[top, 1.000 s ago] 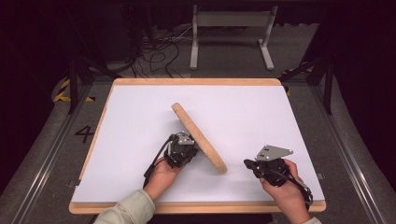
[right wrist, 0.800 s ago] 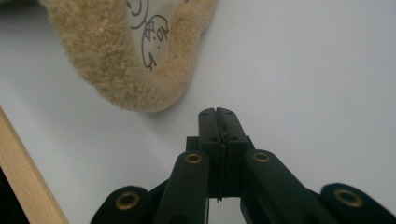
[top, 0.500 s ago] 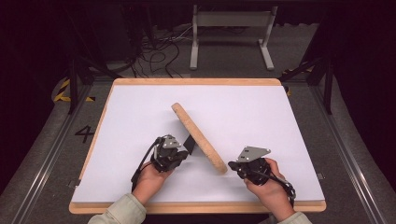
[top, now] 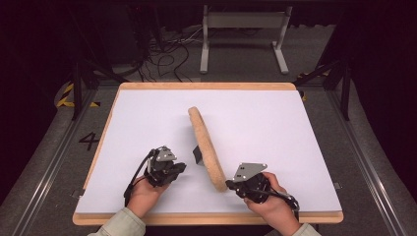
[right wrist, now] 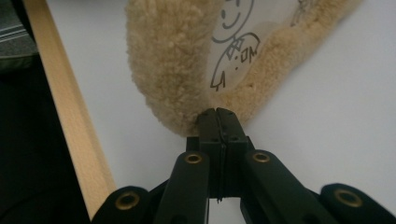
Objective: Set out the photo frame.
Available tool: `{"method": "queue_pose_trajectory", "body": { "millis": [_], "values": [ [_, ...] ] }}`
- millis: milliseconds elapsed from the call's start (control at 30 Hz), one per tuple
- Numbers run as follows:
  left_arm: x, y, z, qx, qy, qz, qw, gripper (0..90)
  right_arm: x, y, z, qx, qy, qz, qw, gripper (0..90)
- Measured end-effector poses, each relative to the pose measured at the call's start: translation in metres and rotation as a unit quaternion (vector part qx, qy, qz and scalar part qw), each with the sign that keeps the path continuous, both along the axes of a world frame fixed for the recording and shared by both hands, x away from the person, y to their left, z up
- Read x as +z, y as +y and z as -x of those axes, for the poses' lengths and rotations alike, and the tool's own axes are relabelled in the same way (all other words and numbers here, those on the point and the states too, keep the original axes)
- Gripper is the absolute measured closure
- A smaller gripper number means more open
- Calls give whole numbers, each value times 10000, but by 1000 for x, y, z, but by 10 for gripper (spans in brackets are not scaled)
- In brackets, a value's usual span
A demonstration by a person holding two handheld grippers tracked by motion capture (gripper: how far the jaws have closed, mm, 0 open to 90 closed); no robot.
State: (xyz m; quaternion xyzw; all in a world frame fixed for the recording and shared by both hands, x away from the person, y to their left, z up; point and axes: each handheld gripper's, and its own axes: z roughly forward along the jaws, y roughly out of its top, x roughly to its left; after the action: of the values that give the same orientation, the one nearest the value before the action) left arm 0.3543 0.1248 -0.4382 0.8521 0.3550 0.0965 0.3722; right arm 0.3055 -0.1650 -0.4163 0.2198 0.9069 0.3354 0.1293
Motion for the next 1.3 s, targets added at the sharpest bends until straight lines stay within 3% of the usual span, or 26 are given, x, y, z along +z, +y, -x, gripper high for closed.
{"method": "queue_pose_trajectory", "body": {
  "millis": [433,633,800,967,1100,1300],
  "values": [
    [-1,25,13,312,15,109,9995,829,-3,39,0,733,88,-127,9972,900],
    [-3,36,21,488,127,141,9986,830,-4,51,-2,898,110,-178,9957,900],
    [-1,41,29,395,295,289,9984,801,-6,63,-4,1030,129,-244,9943,900],
    [1,42,39,296,274,304,9987,791,-7,72,-3,1064,104,-270,9939,900],
    [4,45,47,194,344,465,9981,772,-8,77,-3,1060,122,-338,9937,900],
    [11,51,54,150,252,589,9978,802,-8,77,-3,1032,96,-383,9939,890]
  ]
}}
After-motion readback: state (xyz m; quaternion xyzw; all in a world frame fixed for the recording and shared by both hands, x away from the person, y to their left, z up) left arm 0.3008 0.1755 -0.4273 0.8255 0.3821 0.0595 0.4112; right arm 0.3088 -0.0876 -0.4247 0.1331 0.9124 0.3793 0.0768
